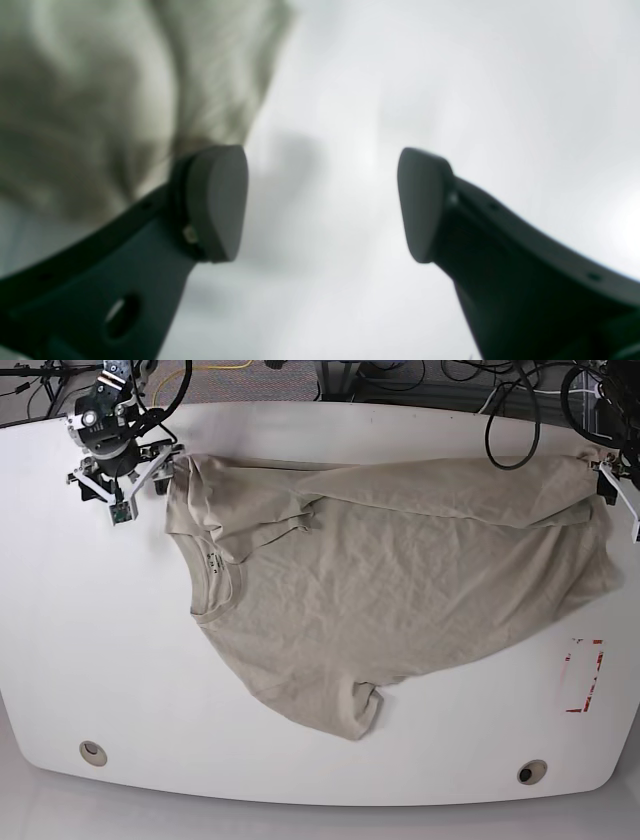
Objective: Fold the T-shirt properly
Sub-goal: 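Move the right gripper onto the shirt's side edge and grasp it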
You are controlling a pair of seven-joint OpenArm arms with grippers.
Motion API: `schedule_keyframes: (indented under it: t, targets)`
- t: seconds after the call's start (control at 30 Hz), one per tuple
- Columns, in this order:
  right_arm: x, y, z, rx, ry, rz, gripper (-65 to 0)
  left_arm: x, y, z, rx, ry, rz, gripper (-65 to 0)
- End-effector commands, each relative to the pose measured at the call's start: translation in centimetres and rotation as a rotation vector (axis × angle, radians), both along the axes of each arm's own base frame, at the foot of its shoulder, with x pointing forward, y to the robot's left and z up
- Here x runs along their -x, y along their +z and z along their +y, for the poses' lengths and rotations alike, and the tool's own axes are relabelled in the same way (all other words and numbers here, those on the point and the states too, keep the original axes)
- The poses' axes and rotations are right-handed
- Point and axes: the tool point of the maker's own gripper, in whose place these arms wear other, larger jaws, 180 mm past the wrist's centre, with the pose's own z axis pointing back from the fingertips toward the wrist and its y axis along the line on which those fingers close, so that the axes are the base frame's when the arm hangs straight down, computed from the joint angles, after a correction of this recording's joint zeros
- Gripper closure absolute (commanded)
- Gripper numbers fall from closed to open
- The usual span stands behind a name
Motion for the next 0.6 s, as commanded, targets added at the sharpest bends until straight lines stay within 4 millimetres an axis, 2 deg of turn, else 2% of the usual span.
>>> schedule_keyframes:
  t: [0.0,0.1,0.2,0.33,0.5,0.57]
  targets:
    - [-2.8,1.0,0.3,-0.027,0.002,-0.075,-44.5,-0.4,1.0,0.4,-0.024,-0.006,-0.025,-44.6]
    - [-4.7,0.9,0.4,-0.057,-0.006,-0.099,-44.5,-0.3,1.2,0.6,-0.027,0.001,-0.028,-44.6]
    - [-7.0,0.9,0.5,-0.093,-0.013,-0.127,-44.5,0.1,2.2,1.9,-0.041,0.051,-0.063,-44.6]
    - [-10.3,0.8,1.1,-0.153,-0.016,-0.157,-44.5,-1.0,4.5,3.7,-0.054,0.128,-0.170,-44.6]
    - [-13.7,1.0,1.8,-0.213,-0.015,-0.182,-44.5,-2.3,5.8,4.8,-0.031,0.180,-0.257,-44.6]
    - [-15.0,1.5,1.5,-0.221,-0.014,-0.194,-44.5,-2.9,6.3,5.1,-0.024,0.188,-0.284,-44.6]
